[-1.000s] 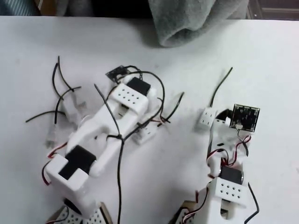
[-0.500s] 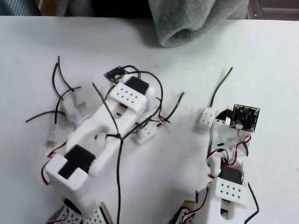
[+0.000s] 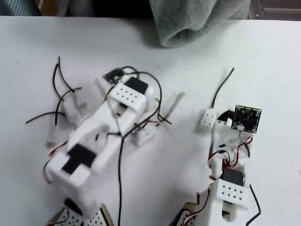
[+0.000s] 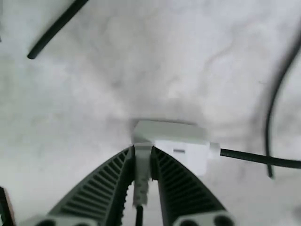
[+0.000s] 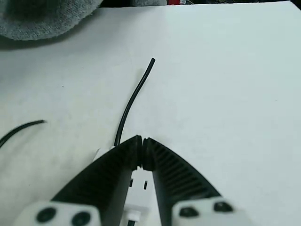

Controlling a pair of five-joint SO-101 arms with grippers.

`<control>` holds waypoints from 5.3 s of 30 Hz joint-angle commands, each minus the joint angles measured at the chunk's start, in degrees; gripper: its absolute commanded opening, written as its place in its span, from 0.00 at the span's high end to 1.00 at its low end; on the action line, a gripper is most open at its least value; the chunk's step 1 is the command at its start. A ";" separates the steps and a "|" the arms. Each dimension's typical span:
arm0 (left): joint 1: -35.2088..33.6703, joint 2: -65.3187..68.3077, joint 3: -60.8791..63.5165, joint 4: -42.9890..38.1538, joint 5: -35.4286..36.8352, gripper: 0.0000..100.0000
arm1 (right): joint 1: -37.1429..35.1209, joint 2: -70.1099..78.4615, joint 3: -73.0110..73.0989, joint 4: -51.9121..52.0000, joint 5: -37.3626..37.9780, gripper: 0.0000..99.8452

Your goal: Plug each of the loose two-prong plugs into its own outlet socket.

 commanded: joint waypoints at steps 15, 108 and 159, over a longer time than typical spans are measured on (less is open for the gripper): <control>-2.59 9.36 -3.78 -5.27 -6.42 0.98 | 0.57 0.04 -0.18 -1.27 -0.44 0.98; 0.31 3.38 8.26 -18.46 -88.09 0.70 | 3.82 0.04 0.09 -2.33 -3.25 0.98; -17.54 54.37 -89.32 10.64 -105.23 0.76 | 3.56 0.04 0.09 -2.24 -2.90 0.98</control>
